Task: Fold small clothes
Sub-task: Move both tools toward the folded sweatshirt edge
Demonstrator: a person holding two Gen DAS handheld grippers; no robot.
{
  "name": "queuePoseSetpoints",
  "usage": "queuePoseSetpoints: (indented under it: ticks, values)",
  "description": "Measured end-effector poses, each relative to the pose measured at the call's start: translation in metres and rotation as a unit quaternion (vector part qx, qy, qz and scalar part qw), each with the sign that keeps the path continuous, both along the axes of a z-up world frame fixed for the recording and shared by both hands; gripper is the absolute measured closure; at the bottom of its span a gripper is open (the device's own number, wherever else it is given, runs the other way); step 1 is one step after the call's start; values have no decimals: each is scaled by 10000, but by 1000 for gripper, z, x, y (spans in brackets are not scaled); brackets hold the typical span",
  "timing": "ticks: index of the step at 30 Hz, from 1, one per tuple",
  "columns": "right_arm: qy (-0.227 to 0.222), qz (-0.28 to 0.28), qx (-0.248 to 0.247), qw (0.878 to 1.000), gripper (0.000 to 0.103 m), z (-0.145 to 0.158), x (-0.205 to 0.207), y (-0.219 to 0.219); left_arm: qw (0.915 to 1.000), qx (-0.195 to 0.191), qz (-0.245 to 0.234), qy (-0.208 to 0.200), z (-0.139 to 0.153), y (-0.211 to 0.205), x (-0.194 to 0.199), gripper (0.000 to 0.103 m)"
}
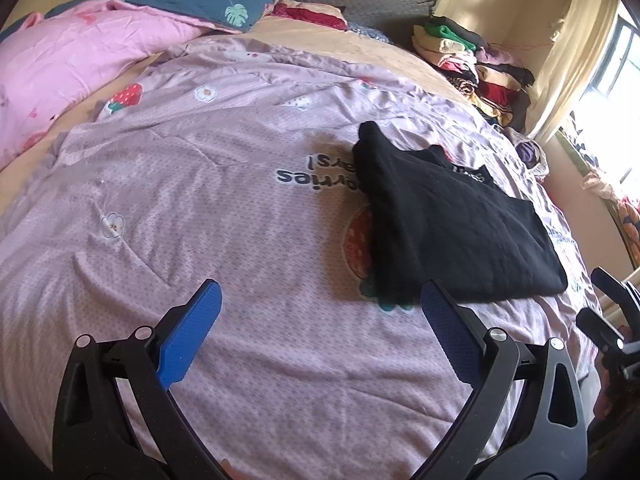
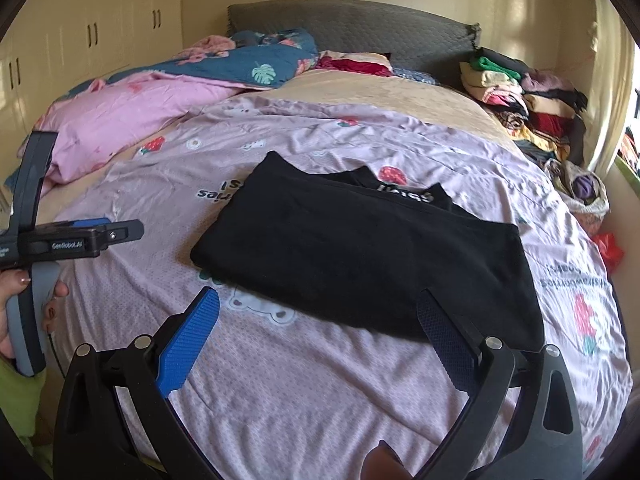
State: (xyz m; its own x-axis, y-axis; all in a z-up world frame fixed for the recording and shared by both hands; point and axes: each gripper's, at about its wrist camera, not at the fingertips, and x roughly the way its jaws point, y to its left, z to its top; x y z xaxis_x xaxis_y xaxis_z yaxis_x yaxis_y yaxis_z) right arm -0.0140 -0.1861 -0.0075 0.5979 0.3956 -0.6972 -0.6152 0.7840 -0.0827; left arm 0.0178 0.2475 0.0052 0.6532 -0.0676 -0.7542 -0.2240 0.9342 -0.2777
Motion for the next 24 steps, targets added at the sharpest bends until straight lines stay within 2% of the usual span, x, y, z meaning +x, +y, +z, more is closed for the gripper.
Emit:
queuePoseSetpoints:
  ticks: [12, 24]
  values:
    - [28, 455, -436, 9980, 5, -26, 12, 50, 9997, -86, 235, -3, -8, 24, 40, 10]
    - [-204, 603, -1378, 9884, 5, -85, 28, 87, 10000, -11, 45, 2, -10, 11, 100, 10]
